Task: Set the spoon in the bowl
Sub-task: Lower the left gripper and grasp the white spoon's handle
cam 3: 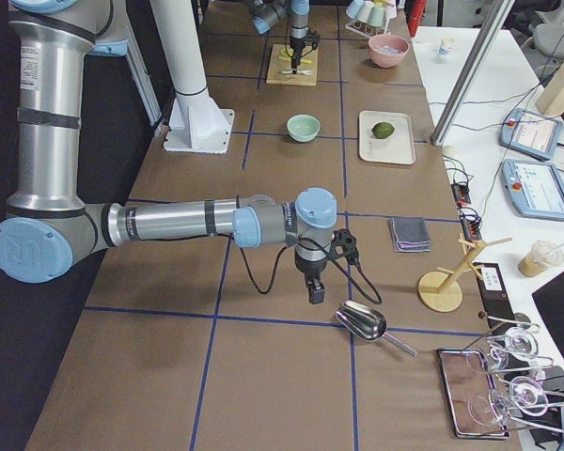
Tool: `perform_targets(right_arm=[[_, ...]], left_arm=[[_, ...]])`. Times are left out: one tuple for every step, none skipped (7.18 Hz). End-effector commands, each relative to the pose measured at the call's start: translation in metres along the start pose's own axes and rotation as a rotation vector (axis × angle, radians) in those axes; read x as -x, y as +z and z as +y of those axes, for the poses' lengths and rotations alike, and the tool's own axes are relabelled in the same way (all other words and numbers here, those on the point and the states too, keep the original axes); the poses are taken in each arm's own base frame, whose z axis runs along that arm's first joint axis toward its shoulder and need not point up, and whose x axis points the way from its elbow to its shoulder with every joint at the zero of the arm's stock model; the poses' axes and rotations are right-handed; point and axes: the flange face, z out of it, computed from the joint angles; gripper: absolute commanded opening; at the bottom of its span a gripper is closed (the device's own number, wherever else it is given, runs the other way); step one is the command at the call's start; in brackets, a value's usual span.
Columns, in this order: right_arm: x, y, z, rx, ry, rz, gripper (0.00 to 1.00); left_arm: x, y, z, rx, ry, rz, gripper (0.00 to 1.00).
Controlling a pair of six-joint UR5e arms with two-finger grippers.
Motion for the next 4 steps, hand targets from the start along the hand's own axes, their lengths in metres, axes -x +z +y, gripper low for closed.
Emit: perform_targets(right_arm=[[0.0001,0.0001,0.0,0.001,0.002,-0.002,1.0],[-0.0001,0.0,-0.0001,0.0,0.001,0.001,1.0],[0.0001,0.0001,0.0,0.001,0.002,-0.002,1.0],[-0.0002,0.0006,0.0008,0.002,0.003,-0.002,1.0]], left_arm=[[-0.0044,0.0015,-0.0024,0.007,0.004,0.005,0.55],[-0.0036,0.0019,-0.002,0.008,0.003,0.004,0.45],[-0.0041,0.0012,-0.0019,0.007,0.004,0.005,0.36],[-0.0017,0.0031,-0.0011,0.01,0.003,0.001,0.33]])
